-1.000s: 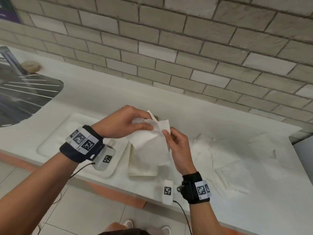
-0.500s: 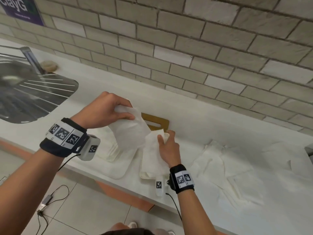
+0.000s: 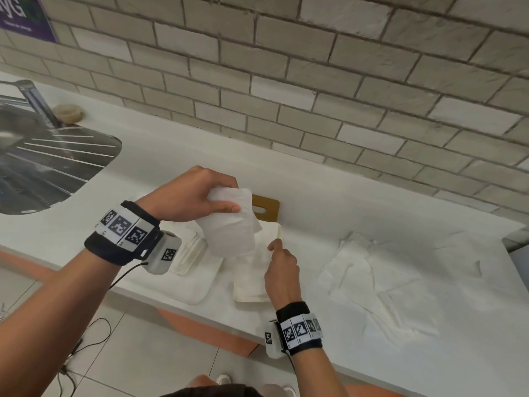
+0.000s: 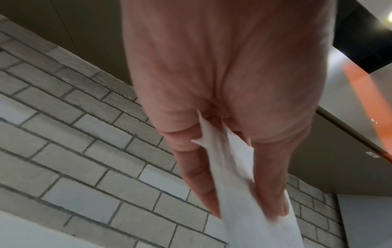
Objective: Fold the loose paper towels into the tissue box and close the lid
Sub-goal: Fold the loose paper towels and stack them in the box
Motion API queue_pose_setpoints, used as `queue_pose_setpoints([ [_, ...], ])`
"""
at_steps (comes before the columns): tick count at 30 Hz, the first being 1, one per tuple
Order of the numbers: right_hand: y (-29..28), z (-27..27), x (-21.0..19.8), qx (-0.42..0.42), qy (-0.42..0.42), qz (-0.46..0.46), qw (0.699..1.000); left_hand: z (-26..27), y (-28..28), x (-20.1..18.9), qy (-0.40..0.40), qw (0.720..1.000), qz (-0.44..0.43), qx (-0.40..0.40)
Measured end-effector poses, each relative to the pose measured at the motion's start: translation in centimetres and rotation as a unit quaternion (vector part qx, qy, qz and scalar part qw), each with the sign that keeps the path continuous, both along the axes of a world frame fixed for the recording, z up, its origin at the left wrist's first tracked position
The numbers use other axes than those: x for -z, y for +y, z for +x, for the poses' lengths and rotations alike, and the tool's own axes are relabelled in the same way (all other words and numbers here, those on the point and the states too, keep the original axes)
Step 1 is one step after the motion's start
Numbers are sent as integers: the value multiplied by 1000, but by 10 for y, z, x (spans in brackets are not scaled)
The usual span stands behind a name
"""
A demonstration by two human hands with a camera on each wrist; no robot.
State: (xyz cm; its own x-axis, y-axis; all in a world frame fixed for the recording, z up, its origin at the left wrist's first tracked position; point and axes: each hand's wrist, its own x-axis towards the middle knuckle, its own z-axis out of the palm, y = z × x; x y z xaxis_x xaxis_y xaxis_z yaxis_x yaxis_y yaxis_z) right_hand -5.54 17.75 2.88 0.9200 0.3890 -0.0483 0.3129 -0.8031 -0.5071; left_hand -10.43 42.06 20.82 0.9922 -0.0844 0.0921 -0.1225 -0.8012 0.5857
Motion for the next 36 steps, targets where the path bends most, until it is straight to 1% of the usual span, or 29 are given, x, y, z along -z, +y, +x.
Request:
queue_pose_setpoints([
  [2, -3, 4, 1, -12, -7, -13, 1000, 6, -6, -2, 8, 1000, 6, 19],
  [6, -14, 11, -4, -11, -6, -5, 1000, 17, -19, -5, 16, 999, 10, 49],
  [10, -13, 5, -6, -61, -10, -35, 997, 29, -30, -6, 12, 998, 17, 65],
  [12, -18, 4, -13, -47, -1, -32, 998, 33, -33, -7, 14, 997, 21, 69],
  [13, -22, 5, -19, -21, 4, -7, 1000, 35, -33, -7, 16, 997, 24, 71],
  [14, -29, 6, -25, 12, -1, 40, 999, 36, -34, -7, 19, 997, 27, 73],
  [15, -35, 6, -33, 41, -17, 107, 993, 37, -35, -7, 23, 996, 30, 77],
  [16, -40, 5, -43, 53, -27, 190, 980, 38, -36, -7, 27, 996, 30, 82],
  [17, -42, 3, -54, 42, -22, 283, 958, 39, -39, -8, 34, 995, 28, 89],
  [18, -42, 0, -63, 14, 0, 364, 931, 42, -42, -8, 40, 994, 24, 96],
  [19, -39, -3, -70, -20, 31, 420, 907, 44, -47, -8, 44, 993, 22, 104],
  [20, -36, -4, -72, -44, 60, 446, 892, 48, -51, -7, 45, 993, 19, 110],
  [21, -32, -5, -70, -57, 72, 451, 888, 52, -55, -5, 44, 992, 15, 115],
  [24, -28, -9, -55, -38, 54, 415, 908, 60, -58, 5, 37, 994, -11, 106],
  [25, -28, -12, -50, -22, 55, 419, 906, 61, -57, 8, 37, 994, -23, 97],
  [28, -31, -17, -42, 21, 94, 468, 878, 62, -55, 18, 48, 994, -62, 76],
  [29, -32, -18, -41, 29, 103, 473, 874, 62, -55, 21, 52, 994, -72, 72],
  [32, -35, -16, -39, 42, 99, 457, 883, 59, -55, 24, 59, 992, -88, 65],
  [36, -38, -9, -31, 50, 86, 452, 886, 61, -52, 24, 60, 992, -89, 60],
])
